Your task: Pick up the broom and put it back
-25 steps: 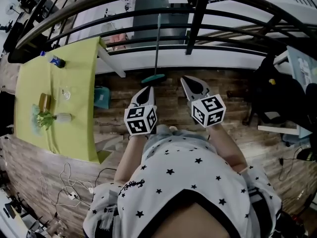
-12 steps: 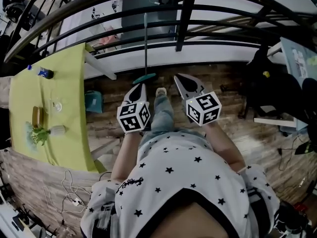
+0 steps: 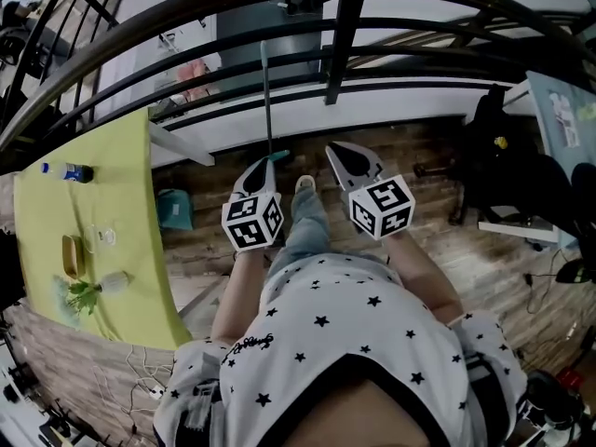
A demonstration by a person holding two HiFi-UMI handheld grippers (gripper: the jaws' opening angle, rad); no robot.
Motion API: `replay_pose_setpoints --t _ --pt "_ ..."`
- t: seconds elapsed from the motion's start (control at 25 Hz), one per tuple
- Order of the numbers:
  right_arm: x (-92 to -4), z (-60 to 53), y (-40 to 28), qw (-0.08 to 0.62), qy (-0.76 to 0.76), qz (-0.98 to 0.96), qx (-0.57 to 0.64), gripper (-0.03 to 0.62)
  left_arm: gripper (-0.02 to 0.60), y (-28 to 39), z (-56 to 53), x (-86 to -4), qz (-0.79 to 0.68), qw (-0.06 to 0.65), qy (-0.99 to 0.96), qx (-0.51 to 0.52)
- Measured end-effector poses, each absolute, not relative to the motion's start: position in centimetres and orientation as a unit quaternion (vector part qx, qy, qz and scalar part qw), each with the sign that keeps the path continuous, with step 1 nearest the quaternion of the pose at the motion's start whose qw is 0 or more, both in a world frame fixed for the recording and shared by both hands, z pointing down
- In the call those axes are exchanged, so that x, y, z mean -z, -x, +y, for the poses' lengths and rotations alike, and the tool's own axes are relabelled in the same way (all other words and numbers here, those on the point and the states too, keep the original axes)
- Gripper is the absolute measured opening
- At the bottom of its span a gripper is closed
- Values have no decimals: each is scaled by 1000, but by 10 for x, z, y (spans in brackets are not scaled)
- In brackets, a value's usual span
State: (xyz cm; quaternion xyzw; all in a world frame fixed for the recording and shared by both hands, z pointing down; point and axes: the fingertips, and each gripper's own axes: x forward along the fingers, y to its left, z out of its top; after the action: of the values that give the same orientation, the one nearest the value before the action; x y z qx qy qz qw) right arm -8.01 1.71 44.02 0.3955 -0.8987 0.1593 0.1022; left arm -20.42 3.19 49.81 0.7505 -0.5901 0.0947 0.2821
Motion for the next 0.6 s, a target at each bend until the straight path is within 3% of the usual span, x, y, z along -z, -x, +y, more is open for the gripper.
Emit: replay_pose_setpoints --t 0.6 --pt "-475 -73 89 134 -394 -893 -169 -6 12 227 -74 -539 -599 306 -731 -109"
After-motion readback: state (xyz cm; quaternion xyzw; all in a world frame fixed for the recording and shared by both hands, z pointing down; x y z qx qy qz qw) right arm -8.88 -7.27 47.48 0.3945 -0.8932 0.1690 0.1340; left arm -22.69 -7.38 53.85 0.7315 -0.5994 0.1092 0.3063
